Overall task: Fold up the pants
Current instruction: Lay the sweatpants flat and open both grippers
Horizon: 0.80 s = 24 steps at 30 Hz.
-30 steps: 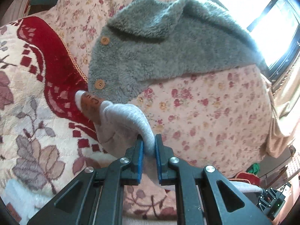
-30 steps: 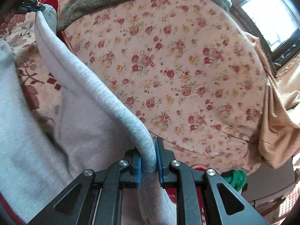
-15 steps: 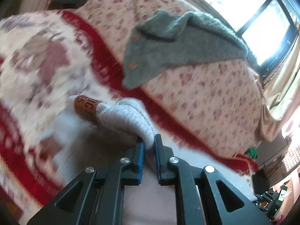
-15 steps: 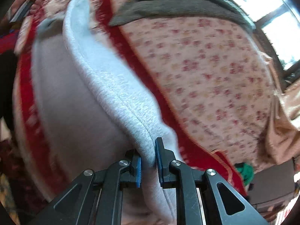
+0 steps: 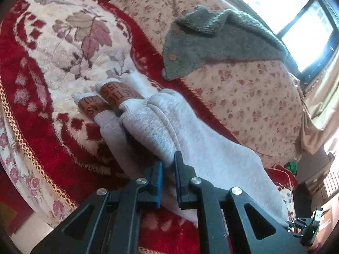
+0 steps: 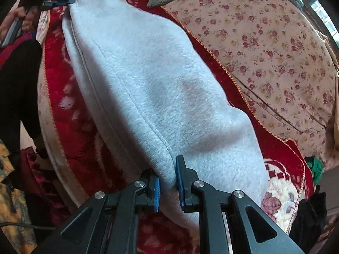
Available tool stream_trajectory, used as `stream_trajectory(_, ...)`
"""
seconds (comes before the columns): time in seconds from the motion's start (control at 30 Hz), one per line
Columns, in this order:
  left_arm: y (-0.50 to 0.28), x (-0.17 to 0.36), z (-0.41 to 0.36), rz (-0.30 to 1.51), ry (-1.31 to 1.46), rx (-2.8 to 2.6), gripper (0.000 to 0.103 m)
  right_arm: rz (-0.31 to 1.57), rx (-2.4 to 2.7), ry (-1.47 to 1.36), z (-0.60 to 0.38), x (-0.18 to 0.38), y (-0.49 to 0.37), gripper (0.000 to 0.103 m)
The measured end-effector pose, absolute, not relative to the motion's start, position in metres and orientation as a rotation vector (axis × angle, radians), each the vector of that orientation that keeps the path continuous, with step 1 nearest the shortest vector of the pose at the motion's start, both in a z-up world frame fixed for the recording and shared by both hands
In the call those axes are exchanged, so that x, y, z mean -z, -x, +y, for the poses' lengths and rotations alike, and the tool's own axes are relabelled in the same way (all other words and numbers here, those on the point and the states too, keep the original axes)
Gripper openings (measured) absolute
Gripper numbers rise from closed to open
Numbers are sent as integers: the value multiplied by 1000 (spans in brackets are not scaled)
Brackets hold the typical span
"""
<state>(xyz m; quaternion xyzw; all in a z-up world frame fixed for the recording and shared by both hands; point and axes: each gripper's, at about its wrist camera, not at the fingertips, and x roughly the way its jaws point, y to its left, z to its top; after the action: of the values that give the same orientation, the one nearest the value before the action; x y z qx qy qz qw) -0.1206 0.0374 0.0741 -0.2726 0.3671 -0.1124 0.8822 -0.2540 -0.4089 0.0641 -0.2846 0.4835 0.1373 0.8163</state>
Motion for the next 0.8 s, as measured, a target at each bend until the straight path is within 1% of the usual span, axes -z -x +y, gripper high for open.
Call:
stream_trajectory(0.1,122,-64,38,786,552,220,10,1052,-301,582,-412,-57,257,13)
stream_trajectory(0.2,117,-44,42,830,572,187,10,1084,-294,592,-408,-30,253,14)
stream_trajectory(0.23,117,-42,41,833,563,180,11,1099,-287,595,-408,-18,251,14)
stream_trajectory(0.3,121,-43,38,831,537,170,12,1082,-276,574,-411,-9,254,16)
stream_trajectory(0.33,122,-45,37,829,518,163,19,1073,-275,556,-414,-10,255,17)
stream_trajectory(0.37,124,-49,35,827,485,146,32,1057,-283,519,-418,-14,258,19)
stream_trajectory(0.4,127,-55,32,816,444,121,42,1045,-291,464,-427,-21,262,25)
stream_trajectory(0.43,131,-61,30,799,409,91,59,1040,-290,416,-434,-27,264,32)
stream_trajectory(0.47,136,-67,29,776,382,69,63,1033,-279,350,-445,-34,267,48)
stream_trajectory(0.5,141,-75,27,749,360,54,63,1015,-256,270,-460,-42,270,69)
stream_trajectory(0.53,144,-81,24,732,342,44,64,996,-236,211,-473,-48,274,77)
stream_trajectory(0.57,148,-89,20,712,319,30,64,971,-212,136,-489,-55,278,80)
stream_trajectory(0.63,152,-100,11,688,287,28,64,944,-158,-14,-527,-68,283,80)
stream_trajectory(0.73,150,-115,-17,673,230,84,65,887,-39,-166,-583,-84,281,80)
stream_trajectory(0.8,147,-122,-47,673,199,161,68,881,10,-250,-616,-87,275,86)
